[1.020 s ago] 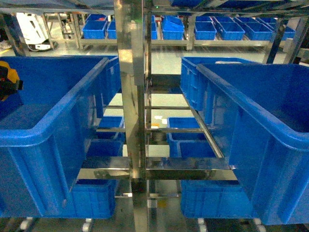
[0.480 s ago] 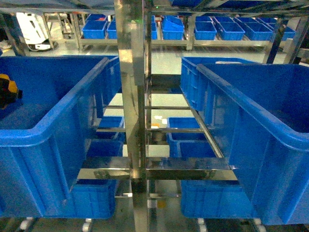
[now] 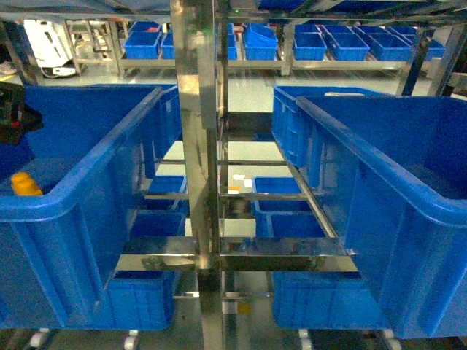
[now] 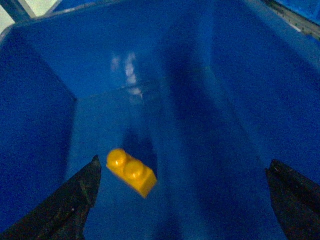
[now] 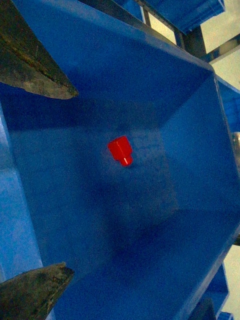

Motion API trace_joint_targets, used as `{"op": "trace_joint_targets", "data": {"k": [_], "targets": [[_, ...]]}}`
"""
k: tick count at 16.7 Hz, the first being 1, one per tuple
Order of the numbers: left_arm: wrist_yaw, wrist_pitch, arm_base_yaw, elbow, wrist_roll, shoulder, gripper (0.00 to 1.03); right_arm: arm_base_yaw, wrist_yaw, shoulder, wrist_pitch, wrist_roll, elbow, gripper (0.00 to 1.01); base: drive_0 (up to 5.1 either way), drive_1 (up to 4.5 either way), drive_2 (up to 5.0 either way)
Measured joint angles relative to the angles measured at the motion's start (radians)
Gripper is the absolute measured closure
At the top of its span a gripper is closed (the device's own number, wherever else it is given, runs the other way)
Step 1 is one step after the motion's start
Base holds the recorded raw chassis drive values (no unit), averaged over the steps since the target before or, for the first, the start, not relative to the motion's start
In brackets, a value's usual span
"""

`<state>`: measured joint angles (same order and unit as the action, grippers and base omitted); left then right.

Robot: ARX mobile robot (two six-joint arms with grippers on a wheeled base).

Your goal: Sort and place red and yellow blocks in left bins

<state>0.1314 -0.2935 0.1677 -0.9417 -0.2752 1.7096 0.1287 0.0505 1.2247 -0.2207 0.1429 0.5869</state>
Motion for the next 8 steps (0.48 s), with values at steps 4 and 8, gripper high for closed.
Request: {"op": "trace_joint_targets", "data": {"k": [4, 8], "targets": [[0.026, 0.017, 0.025, 0.224, 0.031, -0.252, 0.05, 0.003, 0.029, -0.018, 0.037, 0.000, 0.001, 0.03, 0.0, 0.00, 0.0], [0.072, 0.021, -0.015, 0.393, 0.188, -0.703, 0.05, -0.005, 0.045, -0.071, 0.042, 0.000, 0.002, 0.03, 0.0, 0.00, 0.0]]}}
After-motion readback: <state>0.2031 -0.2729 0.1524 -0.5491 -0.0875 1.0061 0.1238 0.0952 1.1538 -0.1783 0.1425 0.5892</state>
